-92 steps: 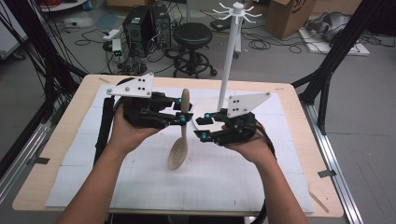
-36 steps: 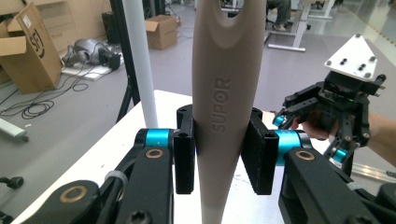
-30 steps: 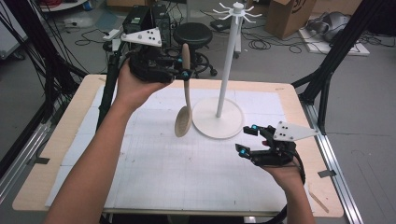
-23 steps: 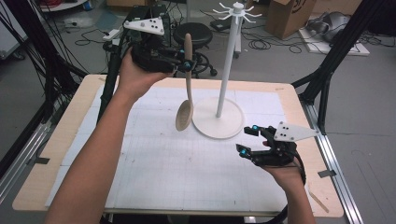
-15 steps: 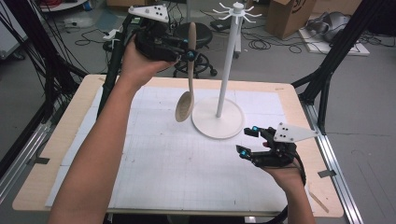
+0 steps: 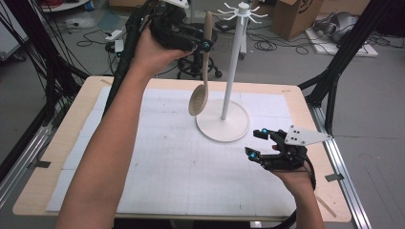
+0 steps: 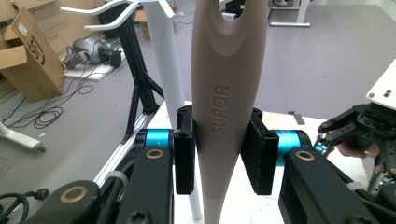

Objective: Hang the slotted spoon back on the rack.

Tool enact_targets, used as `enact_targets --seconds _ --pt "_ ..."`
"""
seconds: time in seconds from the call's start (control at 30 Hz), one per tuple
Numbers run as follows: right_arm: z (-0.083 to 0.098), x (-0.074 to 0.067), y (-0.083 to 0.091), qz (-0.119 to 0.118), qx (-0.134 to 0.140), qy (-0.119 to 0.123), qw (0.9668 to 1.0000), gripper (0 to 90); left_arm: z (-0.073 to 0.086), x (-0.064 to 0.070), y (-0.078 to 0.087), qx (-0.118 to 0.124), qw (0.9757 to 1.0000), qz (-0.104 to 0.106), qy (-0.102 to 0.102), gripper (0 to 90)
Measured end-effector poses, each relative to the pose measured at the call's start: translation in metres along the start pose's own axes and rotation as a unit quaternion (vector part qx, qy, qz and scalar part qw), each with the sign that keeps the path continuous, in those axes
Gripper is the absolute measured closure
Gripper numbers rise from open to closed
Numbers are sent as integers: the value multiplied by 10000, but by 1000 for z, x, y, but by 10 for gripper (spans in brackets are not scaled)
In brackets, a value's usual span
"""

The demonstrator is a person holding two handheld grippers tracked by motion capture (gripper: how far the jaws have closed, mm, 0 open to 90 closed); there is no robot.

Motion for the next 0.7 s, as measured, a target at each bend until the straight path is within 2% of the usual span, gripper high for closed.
enact_targets --seconds 0.03,0.13,0.4,0.7 --pt "0 0 0 -8 -2 -10 10000 338 -1 0 -2 -71 10000 -32 -44 684" --pt "0 0 1 -15 14 -14 10000 338 -2 -1 -7 -64 10000 -48 -50 685" --pt "0 0 1 -31 27 -21 10000 338 2 -5 -16 -238 9997 -79 13 684" --pt "1 0 0 -42 3 -61 10000 338 -5 -9 -28 -383 9992 -96 23 684"
Point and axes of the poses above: each handheld gripper's, and its own axes: y roughly backward along the jaws, z roughly out of its underside, x roughly to its right, the point moved 5 cm from there along -y, roughly forward along the jaws, and after that the axes turned 14 degrees about -y, right-handed, at the moved point
